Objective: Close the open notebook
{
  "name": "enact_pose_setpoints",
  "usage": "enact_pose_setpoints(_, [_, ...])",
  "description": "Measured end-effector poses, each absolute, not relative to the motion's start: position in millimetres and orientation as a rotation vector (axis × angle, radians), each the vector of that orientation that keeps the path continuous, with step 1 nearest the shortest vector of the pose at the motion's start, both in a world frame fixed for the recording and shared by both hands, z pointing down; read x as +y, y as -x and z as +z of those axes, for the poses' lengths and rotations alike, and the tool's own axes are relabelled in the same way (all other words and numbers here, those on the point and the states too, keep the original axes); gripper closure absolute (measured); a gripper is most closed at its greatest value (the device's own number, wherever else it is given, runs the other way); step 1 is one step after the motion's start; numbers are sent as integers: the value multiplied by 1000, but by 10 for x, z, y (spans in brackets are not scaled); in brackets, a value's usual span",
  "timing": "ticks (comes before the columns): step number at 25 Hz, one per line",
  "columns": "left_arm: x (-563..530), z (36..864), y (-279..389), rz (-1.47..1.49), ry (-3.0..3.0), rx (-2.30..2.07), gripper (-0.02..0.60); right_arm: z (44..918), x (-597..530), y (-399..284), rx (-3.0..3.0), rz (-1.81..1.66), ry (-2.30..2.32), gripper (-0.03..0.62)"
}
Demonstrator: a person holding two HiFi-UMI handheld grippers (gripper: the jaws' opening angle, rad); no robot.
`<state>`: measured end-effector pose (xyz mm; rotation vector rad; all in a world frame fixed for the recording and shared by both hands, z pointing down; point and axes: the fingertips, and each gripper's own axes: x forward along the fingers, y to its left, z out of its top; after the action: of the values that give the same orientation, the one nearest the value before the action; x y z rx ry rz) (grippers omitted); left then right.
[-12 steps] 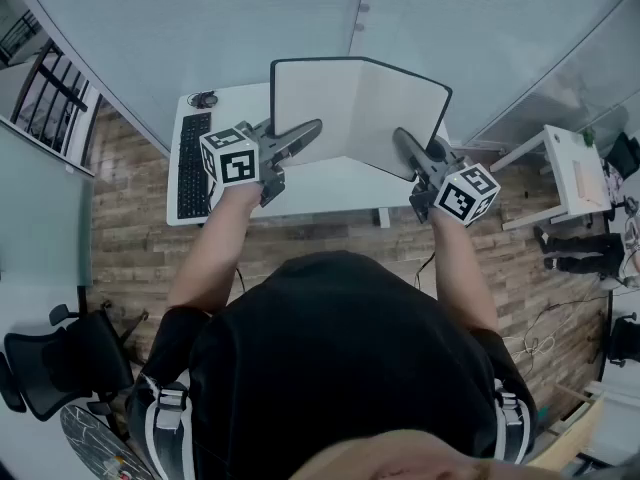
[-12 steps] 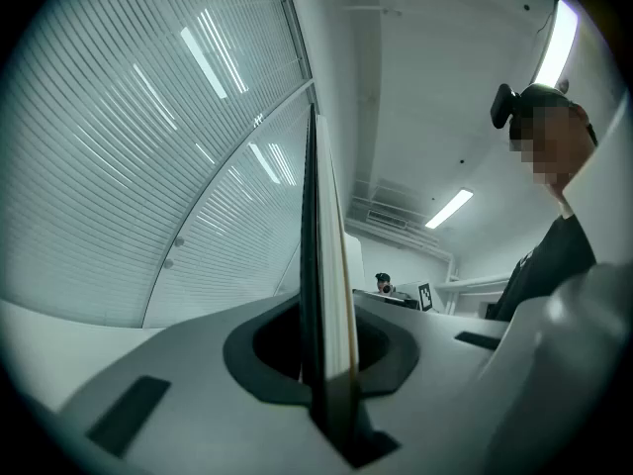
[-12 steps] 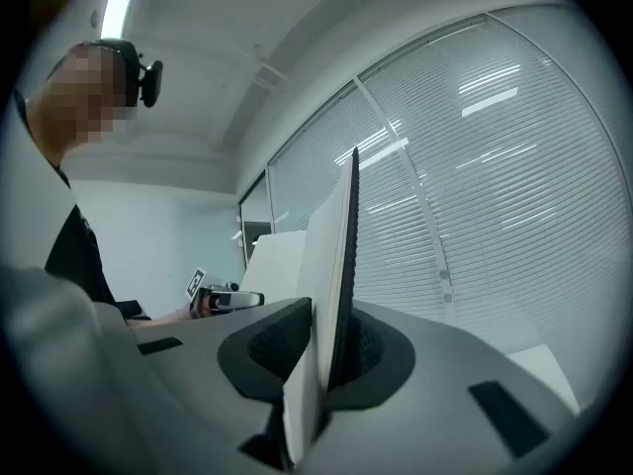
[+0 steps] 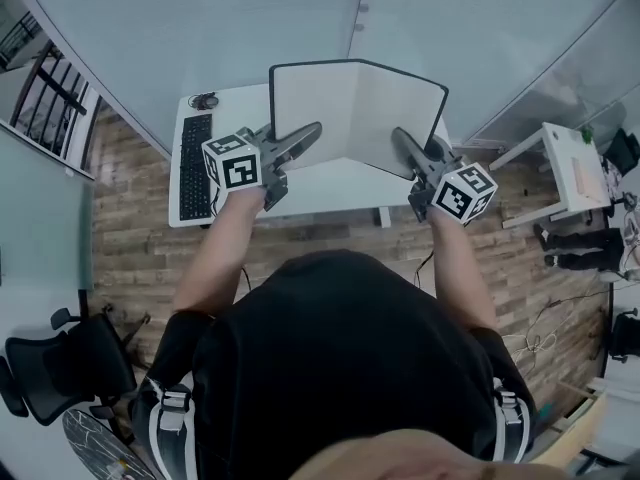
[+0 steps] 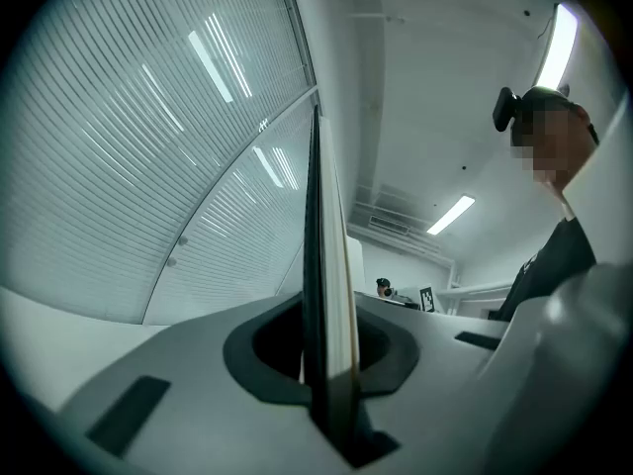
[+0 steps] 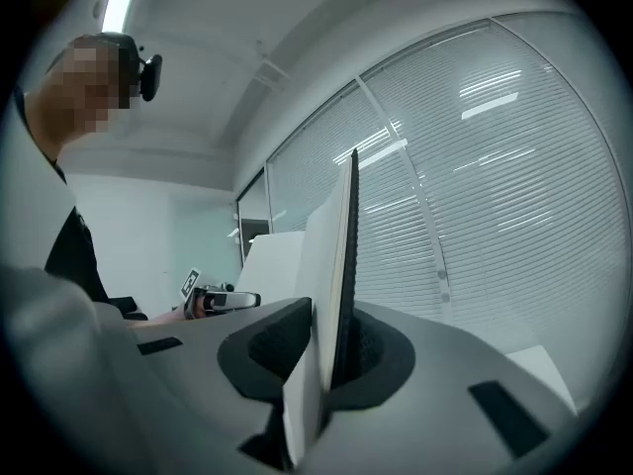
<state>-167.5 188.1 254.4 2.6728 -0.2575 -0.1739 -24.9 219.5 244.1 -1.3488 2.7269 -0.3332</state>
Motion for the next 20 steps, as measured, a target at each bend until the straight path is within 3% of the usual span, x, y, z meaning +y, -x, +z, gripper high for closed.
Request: enact_pose_setpoints(20, [1738,2571,1686,-186,-2655,-195,522,2416,2134,309,2689,-316,1369,525])
